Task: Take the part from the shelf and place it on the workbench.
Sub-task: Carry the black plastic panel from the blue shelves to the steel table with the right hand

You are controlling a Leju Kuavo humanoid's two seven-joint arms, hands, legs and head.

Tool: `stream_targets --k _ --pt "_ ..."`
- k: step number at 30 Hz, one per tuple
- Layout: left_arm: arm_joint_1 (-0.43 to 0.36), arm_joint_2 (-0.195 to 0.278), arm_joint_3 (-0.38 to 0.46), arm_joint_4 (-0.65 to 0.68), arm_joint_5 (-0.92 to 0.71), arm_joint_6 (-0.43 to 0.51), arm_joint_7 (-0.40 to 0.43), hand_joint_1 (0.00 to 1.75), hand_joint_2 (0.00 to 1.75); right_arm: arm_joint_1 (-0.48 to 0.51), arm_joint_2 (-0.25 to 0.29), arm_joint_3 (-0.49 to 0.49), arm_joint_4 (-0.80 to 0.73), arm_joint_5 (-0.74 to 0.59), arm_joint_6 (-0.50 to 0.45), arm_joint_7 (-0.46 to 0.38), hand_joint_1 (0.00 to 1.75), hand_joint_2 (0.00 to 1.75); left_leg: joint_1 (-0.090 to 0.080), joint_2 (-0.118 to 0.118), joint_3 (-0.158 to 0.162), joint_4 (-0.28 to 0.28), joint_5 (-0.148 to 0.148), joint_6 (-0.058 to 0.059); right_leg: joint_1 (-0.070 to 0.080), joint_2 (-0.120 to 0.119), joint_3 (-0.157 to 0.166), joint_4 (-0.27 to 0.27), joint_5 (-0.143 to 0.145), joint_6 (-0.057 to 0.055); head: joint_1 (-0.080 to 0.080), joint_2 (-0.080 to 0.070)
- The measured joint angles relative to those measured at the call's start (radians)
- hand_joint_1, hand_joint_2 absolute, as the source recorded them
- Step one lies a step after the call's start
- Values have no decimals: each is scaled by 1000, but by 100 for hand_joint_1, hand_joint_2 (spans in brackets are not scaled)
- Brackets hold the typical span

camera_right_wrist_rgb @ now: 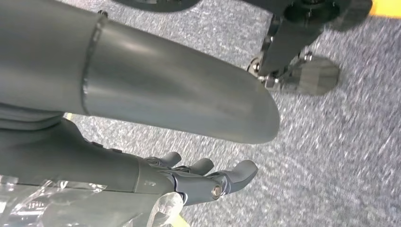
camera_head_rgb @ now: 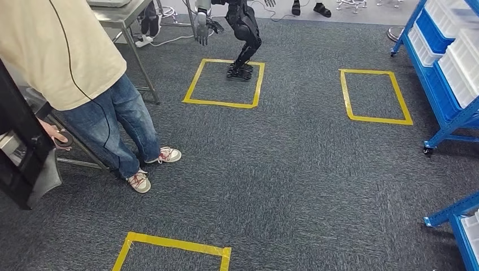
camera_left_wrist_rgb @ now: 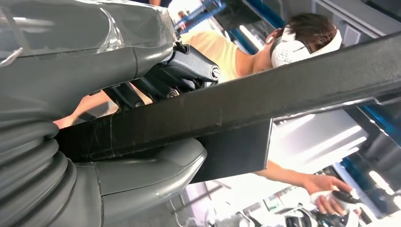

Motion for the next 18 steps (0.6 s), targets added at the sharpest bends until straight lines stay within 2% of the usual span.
stream_targets --k 2,3,4,5,6,7,8,9,10,11,12,13,15,16,17,18 --pt "10 0 9 0 -6 1 -1 175 175 -2 -2 2 0 3 4 11 0 0 -1 49 -29 61 -35 -6 1 -27 2 -3 2 -12 -2 0" --pt "12 0 14 0 -6 1 3 175 175 -1 -2 4 0 5 3 16 0 0 -3 83 -58 125 -68 -9 4 -38 2 -3 1 -16 -2 0" --pt "12 0 18 0 -4 -2 9 175 175 1 -2 5 0 7 1 19 0 0 -3 102 -94 202 -102 -11 6 -51 2 -3 -1 -20 -3 0" --pt "12 0 21 0 -2 -8 15 175 175 2 -1 6 0 8 -2 21 0 0 -3 110 -127 271 -127 -13 8 -65 3 -3 -3 -23 -3 0" --pt "12 0 22 0 0 -14 22 175 175 4 -1 6 0 8 -5 21 0 0 -3 113 -147 311 -136 -13 10 -79 3 -3 -4 -25 -3 0" --pt "11 0 23 0 0 -21 28 175 175 4 0 7 0 5 -7 20 0 0 -3 116 -145 307 -125 -13 10 -94 5 -3 -6 -26 -3 0" --pt "9 0 23 0 0 -26 35 175 175 3 2 7 0 2 -8 18 0 0 -3 123 -120 260 -98 -12 11 -107 7 -3 -8 -26 -3 0" --pt "5 1 24 0 -2 -28 41 175 175 2 3 7 -1 -2 -9 15 0 0 -5 139 -78 182 -64 -8 12 -119 10 -3 -10 -25 -3 0" --pt "-1 1 25 0 -4 -30 48 175 175 2 6 7 -1 -5 -9 12 0 0 -11 165 -37 103 -37 -2 15 -130 13 -3 -14 -22 -3 0" --pt "-7 2 25 0 -5 -31 53 175 175 1 8 7 -1 -7 -9 10 0 0 -17 186 -7 44 -19 4 17 -141 16 -3 -17 -19 -3 0" --pt "-14 4 26 0 -6 -33 60 175 175 1 11 7 -1 -9 -9 9 0 0 -22 199 10 10 -12 10 19 -151 19 -3 -20 -14 -3 0" --pt "-21 5 26 0 -8 -37 68 175 175 0 14 7 -1 -10 -8 11 0 0 -26 199 12 1 -14 14 20 -162 22 -4 -23 -9 -3 0" --pt "-37 9 24 -1 -12 -47 84 175 175 -5 19 7 -1 -13 -8 17 0 0 -23 172 15 -6 -10 22 19 -177 31 -7 -30 1 -2 0" --pt "-48 10 22 -2 -17 -50 91 175 175 -7 22 7 -1 -15 -7 20 0 0 -19 159 20 -12 -6 28 18 -163 32 4 -40 6 -2 0" --pt "-60 11 20 -2 -20 -50 95 175 175 -7 23 7 -1 -17 -7 22 0 0 -14 147 26 -19 -2 32 17 -136 21 35 -59 10 -1 0" --pt "-71 11 17 -3 -23 -48 97 175 175 -6 23 7 -1 -19 -6 24 0 0 -10 137 30 -23 0 35 15 -103 -3 91 -89 14 0 0"
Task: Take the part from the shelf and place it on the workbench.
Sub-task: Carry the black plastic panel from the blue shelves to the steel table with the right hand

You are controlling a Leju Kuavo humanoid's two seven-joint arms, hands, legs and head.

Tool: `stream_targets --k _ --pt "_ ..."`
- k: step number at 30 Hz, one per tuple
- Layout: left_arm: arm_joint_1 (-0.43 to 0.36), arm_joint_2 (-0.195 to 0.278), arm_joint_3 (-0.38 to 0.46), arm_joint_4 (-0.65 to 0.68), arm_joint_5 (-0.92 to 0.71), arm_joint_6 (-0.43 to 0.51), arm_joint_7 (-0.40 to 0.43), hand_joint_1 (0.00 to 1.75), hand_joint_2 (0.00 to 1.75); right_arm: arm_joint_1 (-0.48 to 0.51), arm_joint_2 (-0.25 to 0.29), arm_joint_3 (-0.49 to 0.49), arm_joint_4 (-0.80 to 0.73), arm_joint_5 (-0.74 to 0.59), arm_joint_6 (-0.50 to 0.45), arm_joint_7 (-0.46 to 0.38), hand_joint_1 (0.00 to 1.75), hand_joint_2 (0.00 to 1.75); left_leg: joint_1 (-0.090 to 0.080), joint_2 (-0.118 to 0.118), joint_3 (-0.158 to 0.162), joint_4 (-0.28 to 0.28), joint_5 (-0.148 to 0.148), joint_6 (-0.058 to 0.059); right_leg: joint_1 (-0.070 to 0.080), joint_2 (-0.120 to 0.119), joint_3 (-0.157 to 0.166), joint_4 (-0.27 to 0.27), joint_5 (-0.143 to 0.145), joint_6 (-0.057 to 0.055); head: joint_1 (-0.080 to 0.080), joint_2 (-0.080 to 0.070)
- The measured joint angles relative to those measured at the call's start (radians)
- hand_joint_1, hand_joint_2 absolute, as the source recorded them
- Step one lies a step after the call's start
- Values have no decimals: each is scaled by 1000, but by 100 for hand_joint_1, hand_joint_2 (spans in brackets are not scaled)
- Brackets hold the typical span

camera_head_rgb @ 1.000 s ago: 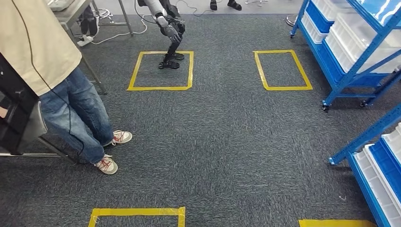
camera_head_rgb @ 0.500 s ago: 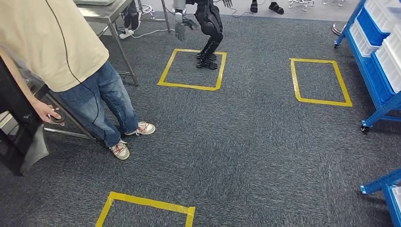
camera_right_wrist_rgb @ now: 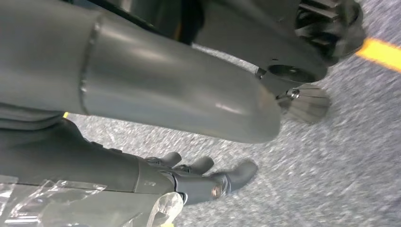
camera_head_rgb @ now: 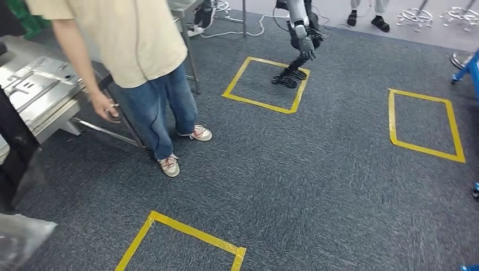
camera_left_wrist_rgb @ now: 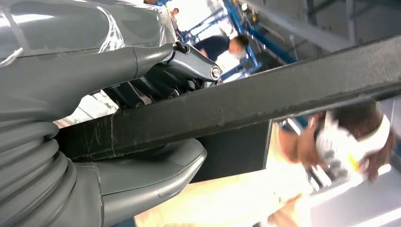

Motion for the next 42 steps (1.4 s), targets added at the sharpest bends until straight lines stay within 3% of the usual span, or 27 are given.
stream_targets --k 2,3,4,5,6,8,10,12,14,16,18,19,20,21,23,25,27,29,30,32,33,34,35,36,38,40,42 --pt "-17 -1 -8 0 1 10 -1 175 175 1 1 0 0 -3 0 3 0 0 1 -23 0 -1 1 3 -2 40 -77 145 -59 4 1 0" --pt "-25 -3 -14 1 6 17 -5 175 175 0 1 0 0 -4 -1 6 0 0 1 -37 0 0 0 3 -3 44 -107 194 -69 6 2 0" --pt "-33 -4 -21 2 13 23 -11 175 175 0 1 0 0 -6 -3 9 0 0 3 -51 0 0 0 2 -5 45 -119 204 -57 8 2 0" --pt "-43 -7 -27 3 22 30 -19 175 175 -2 0 0 0 -8 -5 12 0 0 5 -66 1 1 -2 0 -7 48 -111 171 -25 10 2 0" --pt "-55 -9 -35 5 30 34 -27 175 175 -4 -1 0 0 -10 -8 15 0 0 8 -81 2 4 -4 -3 -11 60 -86 104 18 13 2 0" --pt "-79 -14 -49 11 39 38 -46 175 175 -8 -4 0 0 -20 -13 19 0 0 12 -107 -4 14 -10 -14 -23 117 -32 -34 83 17 2 0" --pt "-103 -17 -65 18 41 36 -59 175 175 -15 -6 0 0 -28 -16 24 0 0 14 -130 -15 19 -11 -28 -26 150 -15 -85 95 8 1 0" --pt "-118 -20 -78 24 43 35 -64 175 175 -26 -7 -1 0 -29 -17 31 0 0 19 -142 -21 17 -8 -40 -22 125 -14 -87 95 -9 1 0" --pt "-132 -21 -89 31 48 36 -64 175 175 -29 -7 -1 0 -24 -20 33 0 0 17 -95 -39 53 -27 -47 -21 99 -11 -89 97 -23 -2 0" --pt "-144 -23 -100 38 53 38 -64 175 175 -26 -6 -1 0 -23 -24 34 0 0 12 -35 -97 174 -83 -51 -18 75 -10 -90 94 -33 -6 0" --pt "-147 -27 -111 46 56 41 -65 175 175 -22 -6 -1 0 -23 -27 34 0 0 13 -22 -164 307 -130 -53 -15 47 -9 -90 91 -39 -6 0" --pt "-147 -29 -116 50 58 41 -65 175 175 -21 -6 -1 0 -24 -29 34 0 0 13 -20 -177 330 -130 -53 -13 33 -7 -90 89 -42 -6 0" --pt "-146 -29 -120 54 59 42 -66 175 175 -20 -6 -1 0 -24 -31 35 0 0 12 -17 -167 309 -111 -51 -11 20 -4 -90 87 -42 -6 0" --pt "-147 -29 -123 56 61 42 -67 175 175 -20 -7 -1 0 -26 -33 35 0 0 10 -8 -138 248 -78 -46 -9 8 0 -90 84 -42 -6 0" --pt "-148 -30 -126 59 62 45 -72 175 175 -19 -7 -1 0 -31 -35 34 0 0 -3 40 -63 97 -20 -28 -3 -14 8 -90 77 -39 -6 0" --pt "-149 -30 -127 61 62 49 -76 175 175 -19 -8 -2 0 -36 -36 32 0 0 -16 69 -30 24 -5 -14 2 -37 13 -91 71 -31 -6 0" --pt "-148 -31 -127 61 63 51 -78 175 175 -21 -10 -2 0 -40 -38 30 0 0 -19 46 -29 18 -5 -10 4 -62 20 -94 65 -22 -6 0" --pt "-147 -31 -127 62 66 53 -79 175 175 -22 -13 -3 0 -41 -38 28 0 0 -11 22 -16 4 3 -3 3 -40 20 -74 46 -12 -5 0" --pt "-148 -32 -128 63 68 53 -79 175 175 -21 -14 -3 0 -42 -38 27 0 0 -6 11 -10 -2 8 1 2 -14 4 -33 22 -8 -4 0" --pt "-147 -35 -132 65 70 53 -80 175 175 -17 -16 -3 0 -43 -38 25 0 0 0 -11 -7 -5 10 5 -2 36 -62 102 -38 -3 -3 0" --pt "-145 -37 -135 66 71 52 -80 175 175 -15 -16 -3 0 -44 -38 25 0 0 1 -24 -7 -5 10 5 -4 43 -97 164 -56 -1 -2 0" --pt "-144 -39 -138 67 71 52 -80 175 175 -13 -16 -3 0 -44 -38 25 0 0 2 -38 -7 -4 10 5 -6 45 -120 197 -57 2 -2 0" --pt "-144 -40 -141 68 71 51 -80 175 175 -12 -16 -3 0 -45 -38 24 0 0 3 -53 -6 -3 9 3 -9 46 -124 188 -37 5 -2 0" --pt "-144 -41 -143 68 71 51 -80 175 175 -10 -17 -3 0 -46 -38 24 0 0 7 -67 -6 -1 7 0 -12 50 -108 140 0 9 -2 0" --pt "-148 -43 -147 69 71 49 -80 175 175 -7 -17 -3 0 -49 -38 22 0 0 12 -95 -9 11 -1 -13 -23 88 -52 -1 74 18 -2 0" --pt "-153 -45 -150 70 72 42 -80 175 175 -7 -17 -4 0 -51 -36 22 0 0 14 -116 -20 23 -6 -28 -26 116 -26 -69 98 11 -2 0" --pt "-159 -47 -152 72 72 35 -80 175 175 -11 -17 -4 0 -52 -34 22 0 0 18 -133 -27 23 -4 -37 -22 101 -27 -71 97 -8 -2 0"
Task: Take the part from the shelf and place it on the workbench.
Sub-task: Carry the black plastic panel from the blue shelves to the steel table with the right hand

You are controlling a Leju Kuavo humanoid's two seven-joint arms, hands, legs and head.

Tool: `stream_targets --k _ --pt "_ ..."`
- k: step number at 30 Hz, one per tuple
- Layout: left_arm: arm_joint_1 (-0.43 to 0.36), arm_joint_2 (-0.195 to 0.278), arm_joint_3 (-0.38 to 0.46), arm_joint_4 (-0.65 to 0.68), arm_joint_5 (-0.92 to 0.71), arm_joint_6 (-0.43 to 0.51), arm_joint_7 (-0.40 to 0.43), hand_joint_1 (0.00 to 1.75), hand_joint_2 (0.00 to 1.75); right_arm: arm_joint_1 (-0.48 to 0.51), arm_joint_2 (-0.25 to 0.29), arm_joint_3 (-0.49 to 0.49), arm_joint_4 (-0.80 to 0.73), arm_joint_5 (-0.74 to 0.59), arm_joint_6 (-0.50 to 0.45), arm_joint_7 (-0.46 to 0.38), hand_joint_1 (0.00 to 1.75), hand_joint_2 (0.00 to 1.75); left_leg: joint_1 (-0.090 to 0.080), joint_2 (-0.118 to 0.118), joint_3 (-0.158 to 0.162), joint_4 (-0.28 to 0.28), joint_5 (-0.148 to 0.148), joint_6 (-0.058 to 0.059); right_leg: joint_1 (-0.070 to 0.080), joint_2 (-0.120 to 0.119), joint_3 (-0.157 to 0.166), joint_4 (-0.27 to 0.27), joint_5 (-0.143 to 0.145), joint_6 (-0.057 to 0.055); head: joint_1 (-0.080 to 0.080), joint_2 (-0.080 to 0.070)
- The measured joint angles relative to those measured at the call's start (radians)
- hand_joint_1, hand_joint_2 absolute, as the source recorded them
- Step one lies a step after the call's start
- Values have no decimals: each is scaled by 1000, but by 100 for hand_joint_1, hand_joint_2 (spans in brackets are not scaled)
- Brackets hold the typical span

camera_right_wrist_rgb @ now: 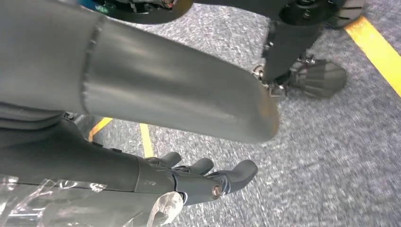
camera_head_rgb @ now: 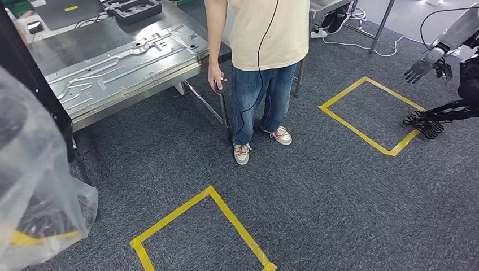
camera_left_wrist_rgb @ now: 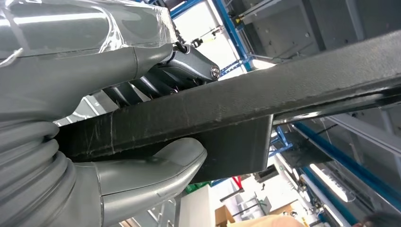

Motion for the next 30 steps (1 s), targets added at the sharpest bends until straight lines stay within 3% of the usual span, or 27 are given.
stream_targets --k 2,3,5,7,8,10,12,14,16,18,20,22,23,24,25,27,29,30 --pt "-4 0 -1 2 0 -2 0 175 175 -3 1 0 0 -1 1 0 0 0 1 27 -9 17 -10 -6 3 -21 1 -1 2 -15 -2 0" --pt "-7 0 -1 2 0 -3 0 175 175 -2 1 -1 0 -2 1 -1 0 0 -1 54 -27 55 -30 -8 3 -33 1 -2 3 -20 -2 0" --pt "-12 -1 -2 3 0 -6 0 175 175 3 2 -1 0 -3 1 -2 0 0 -5 101 -90 189 -95 -12 9 -56 1 -2 2 -27 -4 0" --pt "-13 -2 -5 4 0 -10 0 175 175 7 4 -1 0 -4 2 -3 0 0 -6 111 -146 305 -134 -9 14 -81 0 -2 -1 -31 -4 0" --pt "-13 -2 -8 5 0 -12 0 175 175 8 4 -1 0 -4 3 -3 0 0 -7 112 -149 311 -129 -6 16 -94 1 -2 -2 -32 -4 0" --pt "-15 -3 -10 5 0 -14 0 175 175 7 5 -1 0 -4 4 -4 0 0 -14 131 -90 201 -74 8 20 -119 4 -2 -4 -34 -4 0" --pt "-23 -4 -11 6 0 -15 0 175 175 6 8 -1 0 -6 8 -4 0 0 -30 181 -16 59 -29 24 24 -141 8 -2 -8 -31 -4 0" --pt "-33 -5 -14 6 1 -17 0 175 175 6 9 -1 0 -8 16 -4 0 0 -41 202 6 9 -19 32 26 -163 13 -3 -11 -23 -4 0" --pt "-37 -6 -17 6 3 -20 2 175 175 6 12 -2 0 -8 29 -4 0 0 -38 177 7 2 -12 35 25 -177 21 -5 -15 -12 -5 0" --pt "-43 -6 -19 7 6 -23 5 175 175 6 15 -2 0 -5 47 -5 0 0 -29 151 15 -10 -4 41 23 -135 14 27 -41 -2 -4 0" --pt "-49 -7 -23 9 10 -29 7 175 175 10 15 -2 0 -4 58 -6 0 0 -25 126 18 -15 1 45 20 -75 -36 139 -102 3 -2 0" --pt "-48 -9 -29 11 13 -34 8 175 175 15 17 -1 0 -4 64 -5 0 0 -24 99 15 -14 2 47 19 -58 -98 261 -151 7 -1 0" --pt "-47 -9 -32 13 14 -35 9 175 175 16 18 -1 0 -4 67 -5 0 0 -23 83 15 -14 2 46 18 -57 -109 278 -147 8 -1 0" --pt "-47 -10 -35 14 14 -35 10 175 175 17 18 -1 0 -3 70 -5 0 0 -22 68 15 -13 2 46 17 -55 -99 254 -124 9 -1 0" --pt "-48 -11 -38 15 14 -35 11 175 175 18 19 -1 0 -3 72 -5 0 0 -20 52 16 -12 1 44 14 -47 -71 192 -86 11 -1 0" --pt "-52 -11 -41 18 16 -33 11 175 175 19 19 -1 0 -2 77 -5 0 0 -18 25 14 -6 -1 35 5 -2 -7 52 -25 10 0 0" --pt "-56 -12 -43 19 20 -31 8 175 175 19 20 -1 0 -1 83 -5 0 0 -18 2 7 -2 -2 23 4 23 20 -7 -9 4 -1 0" --pt "-57 -12 -43 20 25 -31 5 175 175 17 20 -2 0 0 86 -5 0 0 -16 -9 4 -3 -1 18 7 12 21 -8 -10 -2 -1 0"
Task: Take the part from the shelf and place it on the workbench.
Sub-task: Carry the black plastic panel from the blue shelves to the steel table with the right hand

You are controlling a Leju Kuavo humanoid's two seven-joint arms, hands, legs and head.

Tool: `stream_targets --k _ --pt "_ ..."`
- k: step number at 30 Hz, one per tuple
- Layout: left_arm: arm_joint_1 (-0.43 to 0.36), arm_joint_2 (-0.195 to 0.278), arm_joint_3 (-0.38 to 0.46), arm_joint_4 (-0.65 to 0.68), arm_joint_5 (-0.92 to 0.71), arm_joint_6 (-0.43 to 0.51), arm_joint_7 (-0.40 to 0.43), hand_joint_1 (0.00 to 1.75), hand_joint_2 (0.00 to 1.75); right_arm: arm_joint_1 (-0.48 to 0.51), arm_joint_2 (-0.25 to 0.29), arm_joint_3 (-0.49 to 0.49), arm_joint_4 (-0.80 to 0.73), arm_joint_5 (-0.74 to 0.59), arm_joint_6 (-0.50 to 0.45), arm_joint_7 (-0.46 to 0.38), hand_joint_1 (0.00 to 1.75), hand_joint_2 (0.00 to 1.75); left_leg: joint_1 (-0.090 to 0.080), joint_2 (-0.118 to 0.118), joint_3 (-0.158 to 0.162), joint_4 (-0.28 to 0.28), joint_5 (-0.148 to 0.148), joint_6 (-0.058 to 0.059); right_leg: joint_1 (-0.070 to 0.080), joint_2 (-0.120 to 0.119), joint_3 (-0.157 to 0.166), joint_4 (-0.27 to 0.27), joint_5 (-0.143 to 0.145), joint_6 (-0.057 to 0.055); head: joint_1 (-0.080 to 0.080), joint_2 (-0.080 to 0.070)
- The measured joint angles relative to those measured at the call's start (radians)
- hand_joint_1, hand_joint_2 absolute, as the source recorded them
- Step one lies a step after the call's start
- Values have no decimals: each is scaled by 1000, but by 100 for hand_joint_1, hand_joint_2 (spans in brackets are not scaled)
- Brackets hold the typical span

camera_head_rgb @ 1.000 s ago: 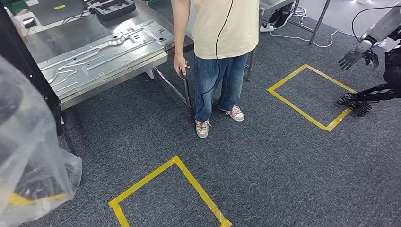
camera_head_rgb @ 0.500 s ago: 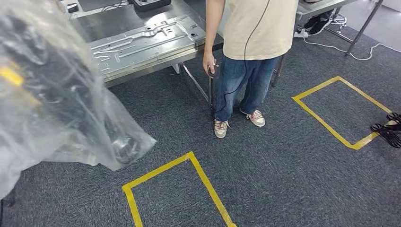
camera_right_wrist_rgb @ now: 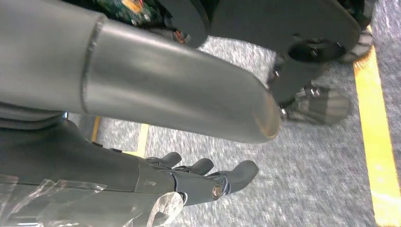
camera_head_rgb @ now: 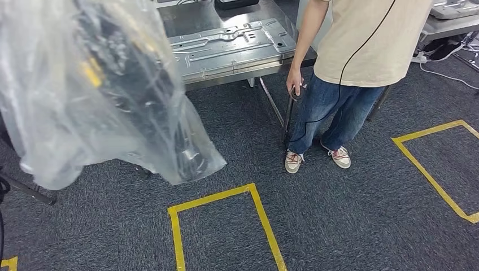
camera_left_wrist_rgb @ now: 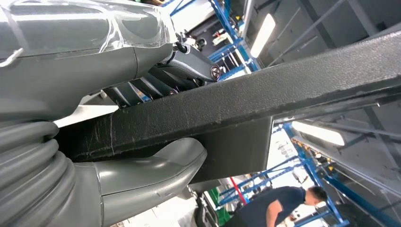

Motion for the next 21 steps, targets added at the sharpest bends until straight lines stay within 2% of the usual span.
stream_targets --k 1,2,3,5,7,8,9,10,12,13,14,16,17,18,19,20,21 --pt "0 0 0 0 5 0 -3 175 175 -3 2 0 0 0 2 0 0 0 2 -5 -3 -1 0 -4 1 -13 1 -1 0 -6 0 0" --pt "-1 1 0 1 9 0 -5 175 175 -6 3 0 0 1 3 0 0 0 2 9 -8 6 -3 -8 1 -26 3 -2 1 -12 -2 0" --pt "-3 1 1 1 13 0 -7 175 175 -7 4 0 0 1 4 0 0 0 1 36 -20 30 -15 -12 0 -38 5 -4 0 -18 -3 0" --pt "-7 2 1 2 18 0 -8 175 175 -6 4 0 0 2 4 0 0 0 -2 100 -77 143 -64 -21 2 -63 8 -5 -3 -27 -7 0" --pt "-6 2 -2 4 21 0 -9 175 175 -4 4 0 0 2 4 0 0 0 0 119 -148 277 -107 -25 6 -90 9 -5 -7 -32 -7 0" --pt "-5 2 -3 6 23 0 -9 175 175 -4 4 0 0 2 4 0 0 0 1 121 -167 306 -108 -24 8 -105 11 -5 -10 -33 -8 0" --pt "-5 2 -4 7 25 1 -10 175 175 -4 5 0 0 2 4 0 0 0 0 123 -162 291 -90 -21 11 -118 14 -4 -13 -33 -8 0" --pt "-5 2 -4 8 26 2 -11 175 175 -4 6 0 0 4 5 0 0 0 -2 131 -138 238 -58 -15 13 -131 19 -5 -16 -33 -8 0" --pt "-7 2 -4 9 29 3 -18 175 175 -5 8 0 0 6 5 0 0 0 -16 181 -65 90 0 2 18 -154 29 -6 -25 -30 -8 0" --pt "-8 2 -4 10 34 3 -24 175 175 -5 9 0 0 6 4 1 0 0 -23 202 -40 39 13 9 21 -162 32 -6 -29 -27 -7 0" --pt "-9 1 -3 10 48 1 -31 175 175 -6 9 0 0 4 1 1 0 0 -29 218 -27 14 15 14 23 -171 35 -7 -32 -23 -7 0" --pt "-7 2 -2 10 96 -9 -50 175 175 -10 9 0 0 -2 -10 2 0 0 -31 203 -24 8 14 18 26 -186 42 -10 -37 -15 -7 0" --pt "-5 3 -1 10 126 -17 -63 175 175 -11 9 0 0 -5 -16 4 0 0 -29 194 -21 4 15 21 25 -177 45 -7 -42 -9 -7 0" --pt "-5 4 1 10 152 -24 -76 175 175 -11 10 0 0 -8 -23 5 0 0 -25 187 -17 1 16 25 25 -156 40 9 -54 -5 -6 0" --pt "-4 5 2 10 174 -31 -88 175 175 -10 10 0 0 -9 -28 6 0 0 -21 180 -14 -3 17 29 23 -126 24 48 -75 -1 -6 0" --pt "-4 6 3 10 190 -36 -96 175 175 -6 10 0 0 -11 -32 7 0 0 -19 174 -13 -4 16 33 21 -94 -6 108 -104 1 -6 0" --pt "-2 6 3 10 200 -40 -102 175 175 -3 10 0 0 -11 -34 8 0 0 -19 167 -13 -4 15 36 21 -77 -46 180 -135 1 -5 0"
